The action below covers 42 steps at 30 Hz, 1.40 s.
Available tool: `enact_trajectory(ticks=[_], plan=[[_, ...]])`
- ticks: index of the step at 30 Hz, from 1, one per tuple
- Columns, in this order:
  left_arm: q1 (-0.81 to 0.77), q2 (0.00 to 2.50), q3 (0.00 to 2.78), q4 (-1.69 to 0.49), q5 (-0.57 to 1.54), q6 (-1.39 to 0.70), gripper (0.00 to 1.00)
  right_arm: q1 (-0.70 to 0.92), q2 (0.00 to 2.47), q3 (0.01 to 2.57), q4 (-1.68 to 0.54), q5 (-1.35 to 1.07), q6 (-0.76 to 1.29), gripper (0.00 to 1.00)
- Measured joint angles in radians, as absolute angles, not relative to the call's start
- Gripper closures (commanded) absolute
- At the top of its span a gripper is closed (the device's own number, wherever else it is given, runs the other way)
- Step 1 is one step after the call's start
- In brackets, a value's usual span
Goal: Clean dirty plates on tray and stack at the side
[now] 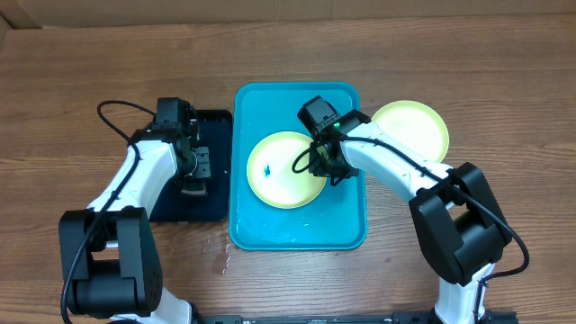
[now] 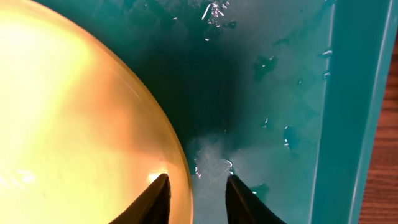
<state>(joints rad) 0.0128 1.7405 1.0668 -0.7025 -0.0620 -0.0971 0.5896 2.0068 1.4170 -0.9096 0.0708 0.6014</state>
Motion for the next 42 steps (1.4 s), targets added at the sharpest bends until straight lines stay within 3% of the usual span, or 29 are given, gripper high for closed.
enact_trajectory(ticks=[3,7,12,15,17,20,22,26,34,38,42], plan=[[0.013,1.741,1.066,-0.702,-0.062,-0.097,0.81,0.590,2.007,1.417,-0.910,0.060,0.602,0.72],[0.013,1.741,1.066,-0.705,-0.063,-0.097,0.80,0.590,2.007,1.417,-0.909,0.052,0.601,0.80],[0.013,1.741,1.066,-0.710,-0.074,-0.097,0.75,0.590,2.007,1.417,-0.908,0.049,0.601,0.80],[0.013,1.741,1.066,-0.717,-0.089,-0.102,0.87,0.590,2.007,1.417,-0.909,0.048,0.602,0.80],[0.013,1.741,1.066,-0.717,-0.095,-0.105,0.89,0.590,2.007,1.417,-0.908,0.048,0.602,0.80],[0.013,1.741,1.066,-0.718,-0.095,-0.109,0.89,0.590,2.007,1.417,-0.909,0.048,0.602,0.79],[0.013,1.741,1.066,-0.719,-0.095,-0.112,0.82,0.590,2.007,1.417,-0.908,0.048,0.602,0.72],[0.013,1.741,1.066,-0.728,-0.096,-0.124,0.81,0.590,2.007,1.417,-0.909,0.048,0.601,0.67],[0.013,1.741,1.032,-0.686,-0.099,-0.133,0.85,0.590,2.007,1.417,-0.908,0.048,0.602,0.67],[0.013,1.741,1.005,-0.653,-0.098,-0.138,0.96,0.590,2.007,1.417,-0.908,0.048,0.602,0.67],[0.013,1.741,1.010,-0.662,-0.091,-0.143,0.96,0.590,2.007,1.417,-0.908,0.047,0.602,0.67]])
